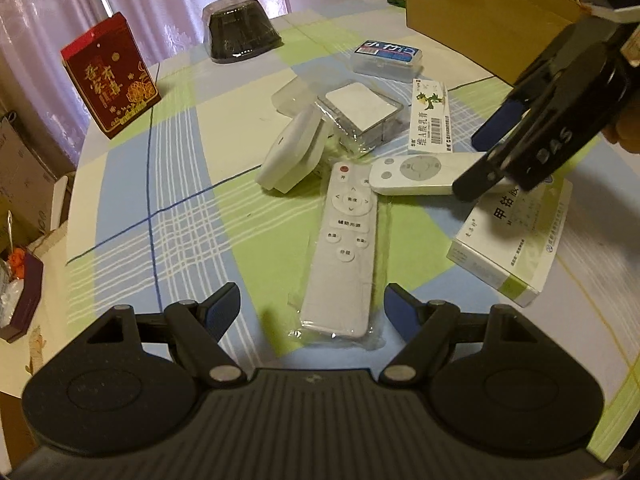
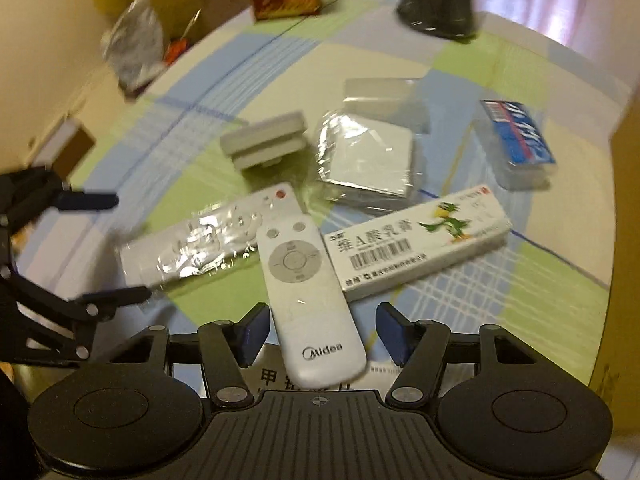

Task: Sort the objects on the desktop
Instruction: 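Grasp the white Midea remote with the right tool while the left tool grasps the bagged white remote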

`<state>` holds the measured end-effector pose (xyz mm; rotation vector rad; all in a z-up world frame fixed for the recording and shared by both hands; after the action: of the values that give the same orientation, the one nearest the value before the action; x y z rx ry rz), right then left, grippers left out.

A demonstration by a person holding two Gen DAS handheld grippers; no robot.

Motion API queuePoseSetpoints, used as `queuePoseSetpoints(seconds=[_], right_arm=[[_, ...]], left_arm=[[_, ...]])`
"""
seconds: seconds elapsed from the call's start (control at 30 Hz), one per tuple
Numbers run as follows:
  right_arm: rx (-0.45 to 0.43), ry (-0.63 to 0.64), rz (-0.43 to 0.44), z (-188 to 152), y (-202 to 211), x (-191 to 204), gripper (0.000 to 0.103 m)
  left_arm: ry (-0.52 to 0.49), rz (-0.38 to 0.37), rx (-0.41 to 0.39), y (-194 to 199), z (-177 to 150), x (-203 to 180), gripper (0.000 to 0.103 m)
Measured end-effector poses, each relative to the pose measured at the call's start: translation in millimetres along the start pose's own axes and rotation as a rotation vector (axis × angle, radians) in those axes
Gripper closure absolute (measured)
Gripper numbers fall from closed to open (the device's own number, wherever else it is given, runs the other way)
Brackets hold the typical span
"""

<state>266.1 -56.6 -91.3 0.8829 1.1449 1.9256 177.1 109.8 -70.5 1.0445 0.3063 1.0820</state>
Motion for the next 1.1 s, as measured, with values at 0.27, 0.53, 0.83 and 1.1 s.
queuePoseSetpoints(seconds=[0.27,0.53,0.83,1.1], right_arm=[[0.073,0.064,-0.025,6.4,-20.4,11.4,0.061],[-0.002,0.023,-0.025,-0.4,-1.0,7.7,0.063],[-0.068,-0.061,-0.019,-22.7,26.7,-2.0,0.064],[-0.11,-0.136,-0.007,-34.7,40.9,-12.1,0.064]], left_arm=[[-0.02,-0.036,-0.012,-13.5,8.2,-0.4,0.028],[-0.044,-0.081,0.011,-31.2,15.8,-3.1,0.037],[-0.056,-0.117,0.012,-43.4,28.5,-5.0,0.059],[-0.017,-0.126,0.024,-34.2,25.3,-6.9,0.07]])
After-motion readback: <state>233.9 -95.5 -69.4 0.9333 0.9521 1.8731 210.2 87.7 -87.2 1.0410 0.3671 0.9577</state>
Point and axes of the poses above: each gripper's, at about its wrist camera, not at the fingertips, and y roughly against the way its jaws point, x to its left, z to its top, the point moved 1 cm from there along -y, roughly the way its jaws point, and after that the axes turned 12 degrees about -y, right-handed, at the moved point
